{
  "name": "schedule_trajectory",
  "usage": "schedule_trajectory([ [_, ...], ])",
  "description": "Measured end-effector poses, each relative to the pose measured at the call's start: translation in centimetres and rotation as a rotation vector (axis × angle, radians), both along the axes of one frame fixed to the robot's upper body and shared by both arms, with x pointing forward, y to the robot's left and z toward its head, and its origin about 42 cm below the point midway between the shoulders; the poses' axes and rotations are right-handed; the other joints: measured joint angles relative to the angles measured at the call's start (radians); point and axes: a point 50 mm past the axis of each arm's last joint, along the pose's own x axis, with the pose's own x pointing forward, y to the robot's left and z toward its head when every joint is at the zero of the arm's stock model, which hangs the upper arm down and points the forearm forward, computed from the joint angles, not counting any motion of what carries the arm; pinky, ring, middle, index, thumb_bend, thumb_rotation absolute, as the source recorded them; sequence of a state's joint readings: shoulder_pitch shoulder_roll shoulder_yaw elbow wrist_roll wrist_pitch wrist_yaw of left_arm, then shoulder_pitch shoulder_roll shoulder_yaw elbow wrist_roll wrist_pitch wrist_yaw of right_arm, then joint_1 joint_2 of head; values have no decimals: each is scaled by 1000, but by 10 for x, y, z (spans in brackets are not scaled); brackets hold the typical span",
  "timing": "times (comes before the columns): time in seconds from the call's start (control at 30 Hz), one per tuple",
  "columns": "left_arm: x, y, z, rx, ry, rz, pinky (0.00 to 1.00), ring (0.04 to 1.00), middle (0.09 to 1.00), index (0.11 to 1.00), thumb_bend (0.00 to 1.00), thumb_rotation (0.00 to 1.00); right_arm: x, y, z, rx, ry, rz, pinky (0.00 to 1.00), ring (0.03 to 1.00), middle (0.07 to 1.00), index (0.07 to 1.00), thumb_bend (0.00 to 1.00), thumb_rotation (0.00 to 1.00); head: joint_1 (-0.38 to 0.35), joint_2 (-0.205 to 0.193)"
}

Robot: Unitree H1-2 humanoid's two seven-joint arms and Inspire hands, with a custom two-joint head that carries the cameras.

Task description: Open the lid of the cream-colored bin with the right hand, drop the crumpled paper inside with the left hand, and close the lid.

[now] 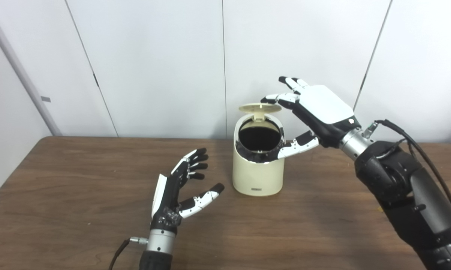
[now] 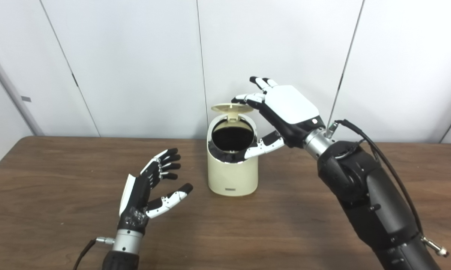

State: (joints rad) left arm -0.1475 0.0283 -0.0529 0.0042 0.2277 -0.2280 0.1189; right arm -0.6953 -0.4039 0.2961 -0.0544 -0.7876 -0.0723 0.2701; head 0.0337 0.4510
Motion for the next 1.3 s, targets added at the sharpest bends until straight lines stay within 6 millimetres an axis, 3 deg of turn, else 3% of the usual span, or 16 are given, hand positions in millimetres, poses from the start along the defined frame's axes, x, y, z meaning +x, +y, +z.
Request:
schedule_trajectory([
  [0.5,0,0,2,1,-2,3,638,747,803,834,704,221,-11,6,-9,-28,13,52,1000,984,781,790,819,548,9,20],
  [0.7,0,1,3,-1,0,5,629,746,801,833,698,206,-15,6,-19,-35,43,66,1000,988,791,798,821,568,12,23],
  [1.17,0,2,4,0,-2,6,632,740,796,830,698,203,-14,4,-40,-56,98,64,1000,951,759,764,830,474,15,40],
  [1.3,0,1,4,-1,-1,7,603,734,795,827,693,181,-14,4,-42,-59,101,69,1000,957,759,768,820,489,15,41],
])
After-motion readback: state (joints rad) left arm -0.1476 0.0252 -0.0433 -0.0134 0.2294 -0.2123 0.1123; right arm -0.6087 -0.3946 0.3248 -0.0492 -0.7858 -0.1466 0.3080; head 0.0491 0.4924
